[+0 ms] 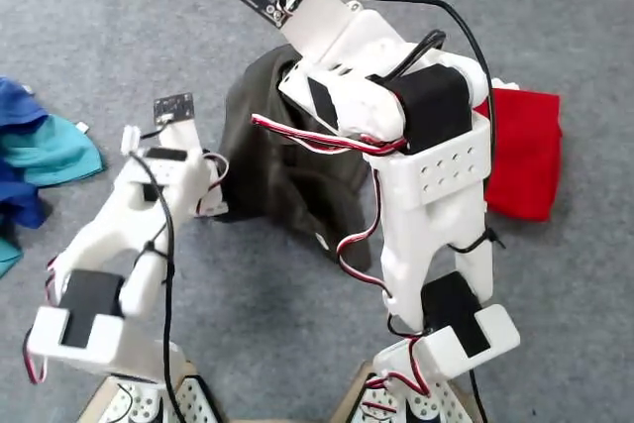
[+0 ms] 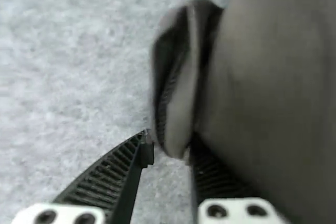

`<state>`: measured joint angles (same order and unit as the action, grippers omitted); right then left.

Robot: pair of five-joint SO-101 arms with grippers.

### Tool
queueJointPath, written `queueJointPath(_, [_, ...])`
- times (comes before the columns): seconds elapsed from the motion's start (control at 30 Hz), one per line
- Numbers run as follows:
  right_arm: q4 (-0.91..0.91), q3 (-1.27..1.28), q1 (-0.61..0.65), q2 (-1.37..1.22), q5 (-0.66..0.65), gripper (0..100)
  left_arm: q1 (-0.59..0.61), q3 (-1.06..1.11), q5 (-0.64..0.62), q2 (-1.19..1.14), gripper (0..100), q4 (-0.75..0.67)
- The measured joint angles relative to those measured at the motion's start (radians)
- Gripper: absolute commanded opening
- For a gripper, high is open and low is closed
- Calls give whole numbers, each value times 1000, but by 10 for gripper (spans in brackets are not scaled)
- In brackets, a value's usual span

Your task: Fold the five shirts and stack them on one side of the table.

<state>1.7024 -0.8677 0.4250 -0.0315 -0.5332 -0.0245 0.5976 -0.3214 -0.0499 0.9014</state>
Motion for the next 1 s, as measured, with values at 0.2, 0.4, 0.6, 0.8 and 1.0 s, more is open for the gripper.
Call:
queueJointPath(0.2, [11,0,-23,0,0,15,58,-121,91,-20,28,143])
queueJointPath(0.4, [46,0,-25,0,0,15,276,-301,258,100,28,311])
queueJointPath(0.6, [46,0,20,49,6,15,511,-534,362,224,28,385])
queueJointPath(0.8, [46,0,40,75,61,15,631,-706,365,250,29,391])
queueJointPath(1.0, [44,40,40,66,66,15,618,-713,371,192,30,342])
